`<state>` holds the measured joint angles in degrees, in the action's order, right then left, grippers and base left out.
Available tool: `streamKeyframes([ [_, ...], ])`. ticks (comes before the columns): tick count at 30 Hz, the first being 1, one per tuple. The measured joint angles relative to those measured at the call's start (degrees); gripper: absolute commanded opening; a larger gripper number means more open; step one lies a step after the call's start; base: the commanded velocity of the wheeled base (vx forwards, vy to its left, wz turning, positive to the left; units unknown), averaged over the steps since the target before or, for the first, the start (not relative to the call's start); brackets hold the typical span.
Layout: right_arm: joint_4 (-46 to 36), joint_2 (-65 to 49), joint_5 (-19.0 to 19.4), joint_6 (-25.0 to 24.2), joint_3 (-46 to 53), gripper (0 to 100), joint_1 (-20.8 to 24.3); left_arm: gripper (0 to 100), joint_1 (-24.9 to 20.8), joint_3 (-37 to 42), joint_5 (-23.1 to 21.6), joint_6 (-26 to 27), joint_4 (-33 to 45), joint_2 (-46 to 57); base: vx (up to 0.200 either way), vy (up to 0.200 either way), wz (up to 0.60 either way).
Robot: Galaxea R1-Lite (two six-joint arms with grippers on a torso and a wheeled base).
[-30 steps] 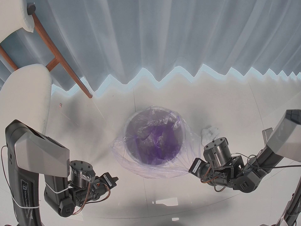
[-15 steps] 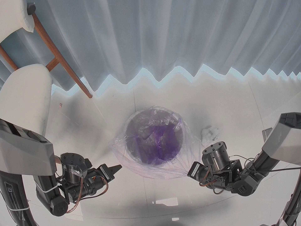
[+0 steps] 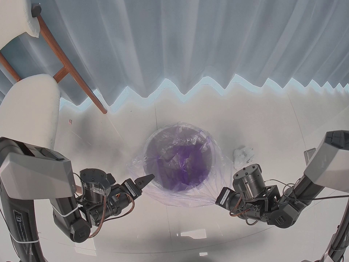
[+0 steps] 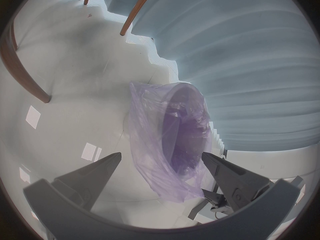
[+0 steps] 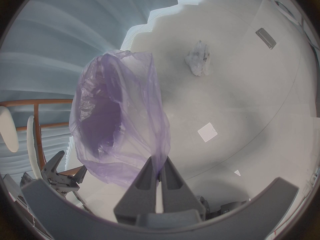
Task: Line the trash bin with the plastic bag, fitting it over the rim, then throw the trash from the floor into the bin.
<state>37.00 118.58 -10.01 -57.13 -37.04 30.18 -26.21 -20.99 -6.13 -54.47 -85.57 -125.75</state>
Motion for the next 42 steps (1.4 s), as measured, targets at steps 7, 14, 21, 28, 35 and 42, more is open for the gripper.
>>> streamKeyframes([
  [7, 0.0, -0.05, -0.02, -0.1, 0.22, 0, 0.02, 0, 0.13, -1.33, 0.04, -0.02, -0.07, -2.45, 0.0, 0.0, 0.0],
  [14, 0.04, -0.02, -0.02, -0.11, 0.11, 0, 0.02, 0, 0.61, -0.65, 0.06, -0.4, -0.11, -2.89, 0.0, 0.0, 0.0],
  [21, 0.06, -0.02, -0.02, 0.06, 0.9, 0, -0.54, 0, 0.67, 3.47, 0.12, 0.24, -0.51, -2.89, 0.0, 0.0, 0.0],
  [28, 3.25, 1.18, -0.02, 0.52, 3.13, 0, -0.8, 0, 0.99, 6.36, 0.45, 0.71, -0.66, -3.58, 0.0, 0.0, 0.0],
  [35, 10.4, 6.61, -0.09, 4.85, 2.17, 0, -0.8, 0, 0.94, 4.43, 0.48, 3.01, -0.62, -6.73, 0.0, 0.0, 0.0],
  [42, 11.3, 12.02, -0.09, 6.66, -2.24, 0, -2.21, 0, 1.6, 3.02, 0.28, 5.94, -0.54, -10.0, 0.0, 0.0, 0.0],
])
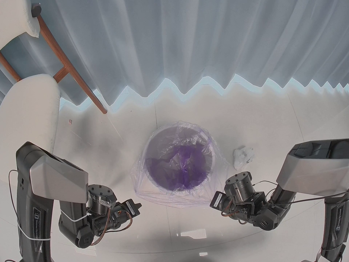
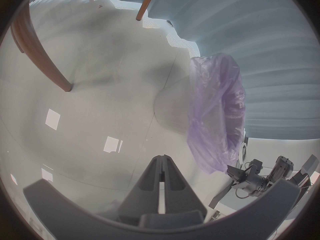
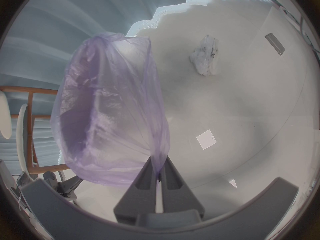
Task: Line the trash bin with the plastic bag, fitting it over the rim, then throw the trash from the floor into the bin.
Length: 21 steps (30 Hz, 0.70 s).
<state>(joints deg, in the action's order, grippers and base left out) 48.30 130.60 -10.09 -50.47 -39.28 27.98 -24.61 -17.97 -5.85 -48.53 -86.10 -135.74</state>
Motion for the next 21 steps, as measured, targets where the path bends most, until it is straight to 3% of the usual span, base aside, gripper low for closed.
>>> streamKeyframes([
  [9, -0.35, 5.67, 0.0, 3.78, -7.28, 0, -2.62, 0, 0.85, -2.26, -0.22, -2.18, 0.18, 0.99, 0.0, 0.0, 0.0],
  [21, -3.69, 11.54, -1.1, 6.08, -18.43, 0, -5.61, 0, 1.07, 1.9, 0.2, -4.38, 0.05, 6.8, 0.0, 0.0, 0.0],
])
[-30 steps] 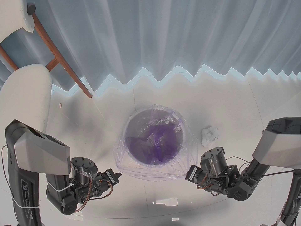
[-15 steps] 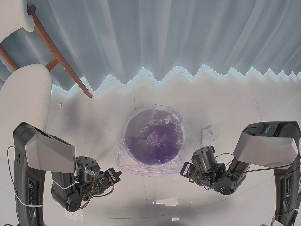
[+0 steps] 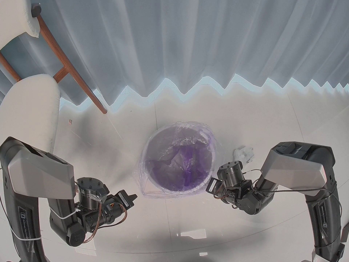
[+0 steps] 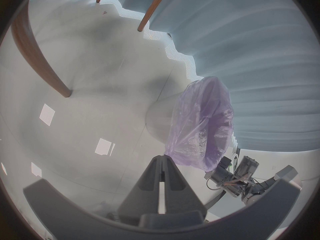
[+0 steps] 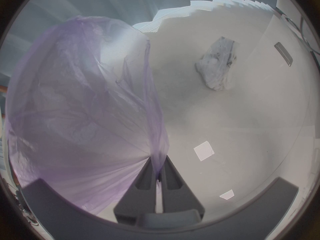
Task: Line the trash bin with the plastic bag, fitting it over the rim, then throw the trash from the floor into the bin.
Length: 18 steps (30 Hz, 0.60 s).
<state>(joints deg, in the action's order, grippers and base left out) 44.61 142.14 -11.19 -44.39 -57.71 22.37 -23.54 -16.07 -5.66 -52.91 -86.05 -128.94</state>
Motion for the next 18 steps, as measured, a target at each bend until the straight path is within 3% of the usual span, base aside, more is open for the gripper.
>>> streamKeyframes([
  [1, -0.13, 0.35, -0.13, 0.21, -0.56, 100, -0.29, 0, 0.0, 0.77, 0.02, -0.11, -0.02, 0.49, 0.0, 0.0, 0.0],
  [9, 0.79, 0.99, -0.46, -1.57, 0.49, 100, -0.96, 0, -0.33, 4.13, -0.02, -0.52, -0.13, 3.19, 0.0, 0.0, 0.0],
  [18, 9.72, -3.28, -0.35, -2.08, 12.18, 100, -0.82, 0, -2.11, 1.18, -0.41, 0.09, -0.05, 3.04, 0.0, 0.0, 0.0],
])
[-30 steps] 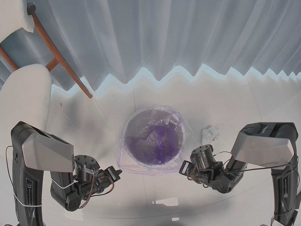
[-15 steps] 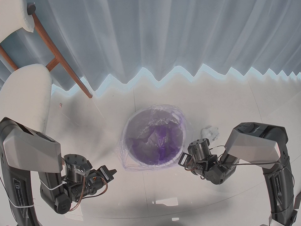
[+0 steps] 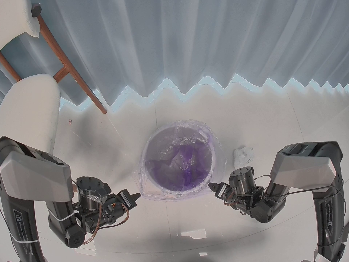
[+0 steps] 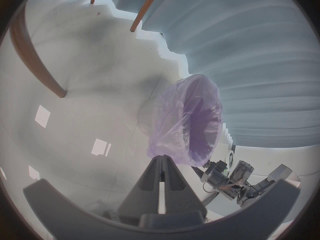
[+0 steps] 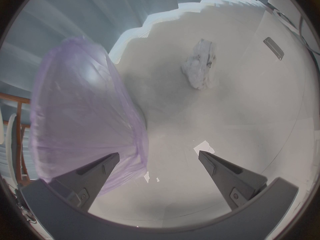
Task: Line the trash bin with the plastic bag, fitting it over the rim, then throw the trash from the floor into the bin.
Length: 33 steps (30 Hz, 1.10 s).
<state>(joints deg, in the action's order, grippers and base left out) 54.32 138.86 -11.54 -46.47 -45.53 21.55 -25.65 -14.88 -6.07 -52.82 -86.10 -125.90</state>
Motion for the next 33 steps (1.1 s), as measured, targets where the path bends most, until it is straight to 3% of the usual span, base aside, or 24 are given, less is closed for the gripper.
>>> streamKeyframes([
  [7, 1.54, -5.46, 0.17, -0.09, 6.4, 100, -0.26, 0, 0.05, -5.21, 0.0, 0.27, 0.35, -3.51, 0.0, 0.0, 0.0],
  [12, 2.58, -8.0, 0.13, -0.55, 8.94, 100, -0.04, 0, 0.22, -4.71, 1.29, 0.27, 0.1, -3.72, 0.0, 0.0, 0.0],
  [13, 3.05, -8.33, 0.11, -0.57, 9.4, 100, 0.0, 100, 0.22, -3.94, 1.48, 0.27, 0.1, -3.34, 0.0, 0.0, 0.0],
  [20, 5.01, -9.46, -0.05, -0.57, 11.41, 100, 0.02, 100, 0.22, 0.67, 1.37, 0.27, -0.04, -0.91, 0.0, 0.0, 0.0],
  [33, 5.4, -10.19, -0.94, -0.41, 12.19, 100, 0.11, 100, 1.87, -6.47, 0.44, 5.69, -0.11, -6.99, 0.0, 0.0, 0.0],
])
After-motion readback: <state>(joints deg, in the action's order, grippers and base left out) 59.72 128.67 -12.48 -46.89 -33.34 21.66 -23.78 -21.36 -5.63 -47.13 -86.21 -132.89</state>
